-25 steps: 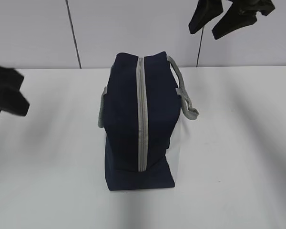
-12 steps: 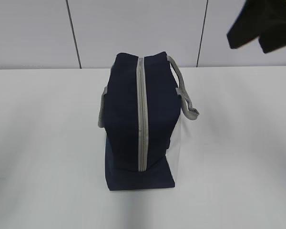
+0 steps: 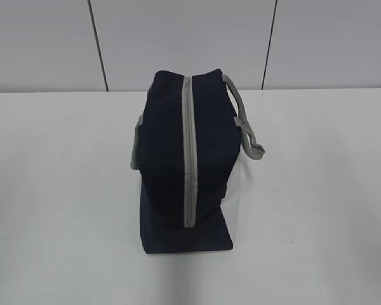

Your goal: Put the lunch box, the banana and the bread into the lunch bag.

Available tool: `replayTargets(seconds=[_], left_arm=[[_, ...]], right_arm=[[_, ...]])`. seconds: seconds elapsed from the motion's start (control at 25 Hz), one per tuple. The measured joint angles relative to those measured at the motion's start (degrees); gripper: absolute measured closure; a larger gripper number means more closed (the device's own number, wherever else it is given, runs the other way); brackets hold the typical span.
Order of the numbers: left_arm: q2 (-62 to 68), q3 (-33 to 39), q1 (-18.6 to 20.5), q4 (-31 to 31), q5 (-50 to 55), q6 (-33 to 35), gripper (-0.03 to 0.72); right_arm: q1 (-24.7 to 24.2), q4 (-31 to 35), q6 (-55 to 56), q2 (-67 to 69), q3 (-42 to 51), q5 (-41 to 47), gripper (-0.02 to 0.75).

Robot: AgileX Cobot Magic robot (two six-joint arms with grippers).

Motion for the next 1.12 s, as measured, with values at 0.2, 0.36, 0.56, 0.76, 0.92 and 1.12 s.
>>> replayTargets(seconds=[0.2, 0.36, 0.56, 0.76, 0.92, 1.12], left_arm=[[-4.7, 0.6, 0.0, 0.0, 1.8, -0.8, 0.285], [-8.5, 3.8, 0.0, 0.0, 2.3, -1.0, 0.285], [-11.9, 7.5, 0.0, 0.0, 2.3, -1.2, 0.285], [-13.3, 8.1, 0.0, 1.0, -1.0, -1.3, 0.285], [-13.3, 9.9, 0.0, 1.1, -3.2, -1.3, 0.285], [-13.3, 10.0, 0.0, 1.2, -3.7, -1.3, 0.285]], right_arm=[[0.0, -3.1, 0.2, -14.5, 5.5, 2.5, 0.287], [0.1, -7.0, 0.2, -23.2, 8.9, 5.0, 0.287], [0.1, -12.3, 0.2, -29.3, 13.6, 5.5, 0.287], [0.1, -14.9, 0.2, -30.4, 19.1, 5.2, 0.287], [0.1, -15.1, 0.2, -30.4, 21.7, 2.9, 0.287], [0.1, -15.1, -1.3, -30.4, 22.8, -2.1, 0.287]])
